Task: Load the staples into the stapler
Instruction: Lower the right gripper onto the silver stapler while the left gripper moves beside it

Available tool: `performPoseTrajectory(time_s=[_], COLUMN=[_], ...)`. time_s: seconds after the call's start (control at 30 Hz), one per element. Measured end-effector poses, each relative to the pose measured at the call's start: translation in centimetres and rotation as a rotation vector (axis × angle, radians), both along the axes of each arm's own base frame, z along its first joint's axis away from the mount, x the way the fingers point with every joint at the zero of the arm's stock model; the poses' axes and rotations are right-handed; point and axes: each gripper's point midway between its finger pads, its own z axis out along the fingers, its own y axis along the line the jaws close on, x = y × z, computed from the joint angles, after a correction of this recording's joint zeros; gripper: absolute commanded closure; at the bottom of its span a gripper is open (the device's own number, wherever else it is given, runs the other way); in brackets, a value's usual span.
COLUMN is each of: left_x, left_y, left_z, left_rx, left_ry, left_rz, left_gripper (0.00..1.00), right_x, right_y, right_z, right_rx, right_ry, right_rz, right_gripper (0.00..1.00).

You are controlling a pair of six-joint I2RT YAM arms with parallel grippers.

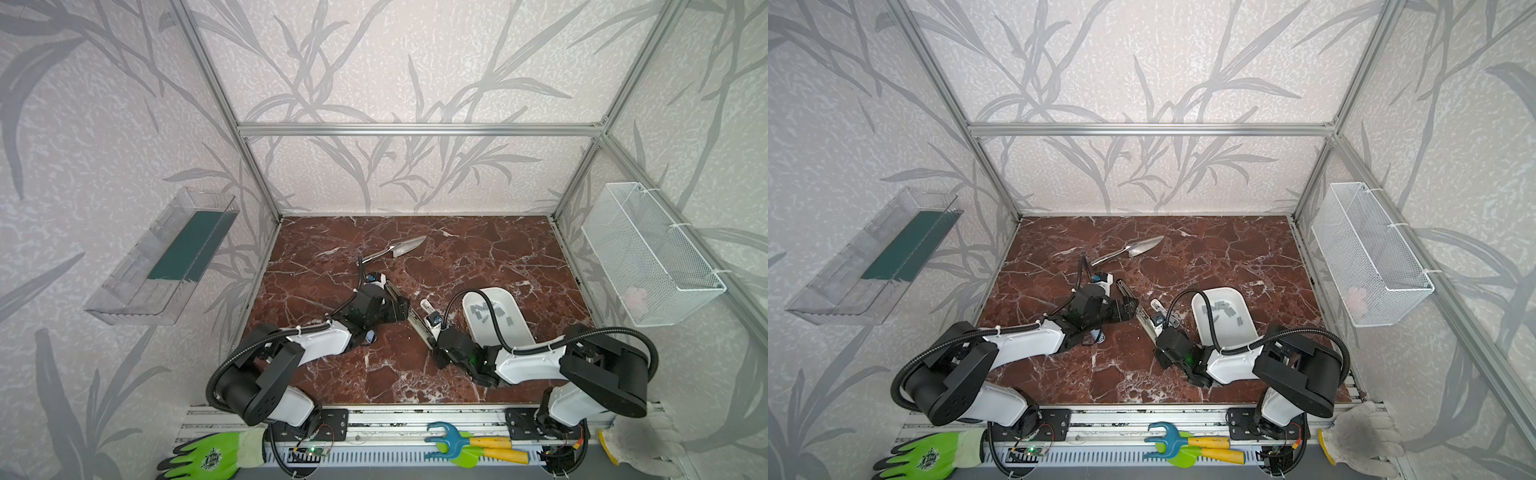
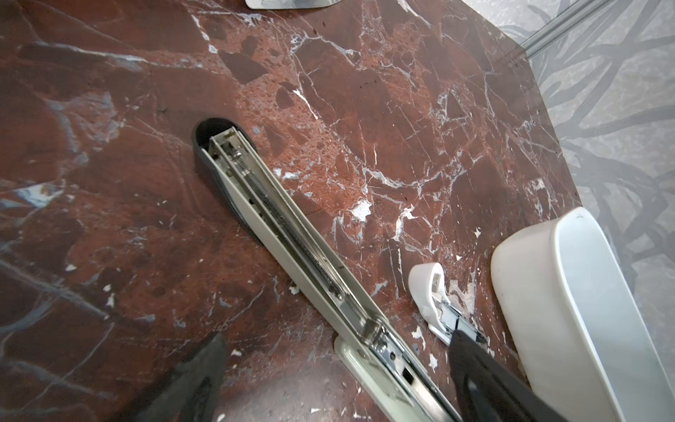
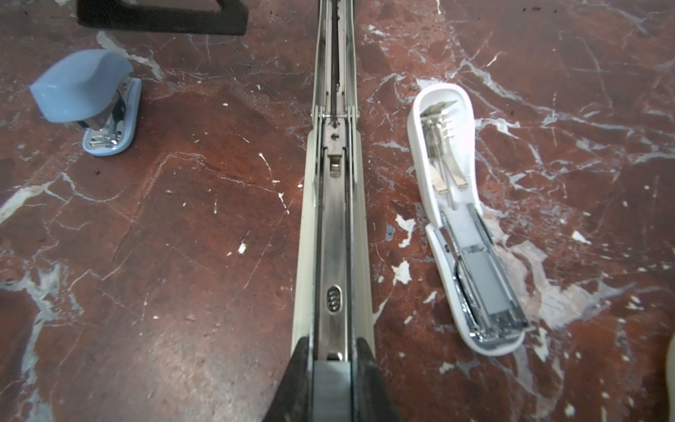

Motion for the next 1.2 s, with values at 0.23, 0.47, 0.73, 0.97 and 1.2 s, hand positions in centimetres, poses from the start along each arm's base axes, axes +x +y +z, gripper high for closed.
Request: performPoseTrajectory(time_s=[0.23,0.47,0.73,0.97,1.2], left_x=[0.4,1.8,2.9,3.3,5.3], left_y=[-0.1,-0.7,-0.8,0.1,2.4], left_z=[-1.9,-2.0,-1.9,-1.9,-1.6], left_rx=[-0.011,-0.055,-0.080,-0.107,-0.201], left_ry=[0.041,0.030,0.005,-0.002,-0.014], left_rz=[0.047,0.091,0.135,0.188,0.269], left_gripper=[0.07,0.06,0.06,0.06,0.06], right_x=[-0.1,-0.3,-0.9,-1.4,-1.5], right_y=[0.3,0.8,1.9,2.4,2.7], right_z=[0.0,0.0,0.2,0.3,0.3], right_rx=[0.009,0.030,0.105,0.187,0.217], right_ry=[0.005,0.012,0.090,0.184,0.209], right_rz=[0.015,0.034,0.034,-0.016,-0.027], right_gripper=[0.95,0.98,1.00,1.00,1.00])
